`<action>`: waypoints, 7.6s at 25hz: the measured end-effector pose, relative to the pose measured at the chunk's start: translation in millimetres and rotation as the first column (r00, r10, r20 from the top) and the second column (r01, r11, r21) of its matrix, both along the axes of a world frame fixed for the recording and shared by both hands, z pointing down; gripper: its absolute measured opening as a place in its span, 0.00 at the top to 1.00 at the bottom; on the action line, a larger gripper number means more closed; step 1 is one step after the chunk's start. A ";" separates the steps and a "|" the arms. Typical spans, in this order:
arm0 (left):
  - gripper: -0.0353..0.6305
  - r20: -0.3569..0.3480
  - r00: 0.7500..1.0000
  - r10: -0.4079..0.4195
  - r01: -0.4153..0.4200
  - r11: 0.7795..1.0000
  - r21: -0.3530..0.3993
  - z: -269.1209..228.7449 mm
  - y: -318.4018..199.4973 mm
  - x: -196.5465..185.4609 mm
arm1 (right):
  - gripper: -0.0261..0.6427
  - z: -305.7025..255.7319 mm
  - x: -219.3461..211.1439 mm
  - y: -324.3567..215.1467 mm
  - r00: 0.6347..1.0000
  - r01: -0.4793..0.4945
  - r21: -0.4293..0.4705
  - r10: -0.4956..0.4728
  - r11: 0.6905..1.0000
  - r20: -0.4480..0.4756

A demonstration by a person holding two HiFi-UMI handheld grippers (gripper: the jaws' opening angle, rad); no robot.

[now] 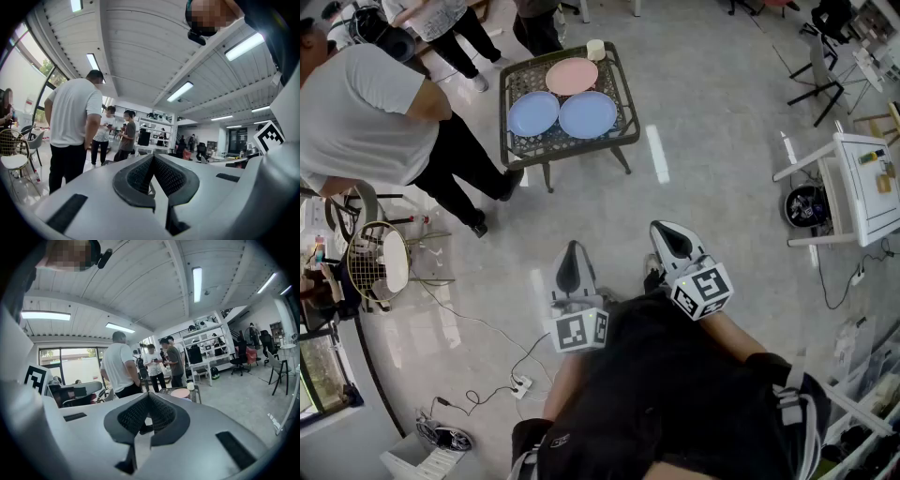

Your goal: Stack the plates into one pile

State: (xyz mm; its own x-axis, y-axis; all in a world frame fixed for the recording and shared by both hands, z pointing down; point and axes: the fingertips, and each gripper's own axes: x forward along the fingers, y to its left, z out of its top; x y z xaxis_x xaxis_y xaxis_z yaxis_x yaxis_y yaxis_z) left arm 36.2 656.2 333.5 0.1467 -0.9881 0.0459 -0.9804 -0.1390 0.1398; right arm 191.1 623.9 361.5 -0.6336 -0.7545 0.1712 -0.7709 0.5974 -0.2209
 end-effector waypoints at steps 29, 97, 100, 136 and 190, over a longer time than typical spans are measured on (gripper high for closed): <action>0.92 0.035 0.997 -0.070 0.072 0.996 -0.045 16.1 -53.7 100.7 | 0.95 18.7 90.8 -57.0 0.995 0.096 -0.023 -0.096 0.995 0.035; 0.92 0.026 0.997 -0.075 0.080 0.937 -0.339 138.0 -486.5 -99.2 | 0.95 127.8 -95.6 -516.7 0.975 0.069 -0.244 -0.117 0.967 -0.188; 0.92 0.017 0.996 -0.085 0.085 0.922 -0.378 155.3 -496.3 -101.5 | 0.95 149.3 -96.4 -531.4 0.969 0.069 -0.282 -0.132 0.957 -0.211; 0.67 -0.044 0.992 -0.115 0.027 0.553 -0.833 434.4 -526.1 -104.3 | 0.83 404.6 -67.6 -594.0 0.888 -0.074 -0.691 -0.268 0.719 -0.373; 0.82 -0.057 0.968 -0.245 0.092 0.556 -0.826 394.7 -560.8 -86.0 | 0.90 367.2 -41.0 -635.9 0.930 -0.012 -0.706 -0.251 0.708 -0.268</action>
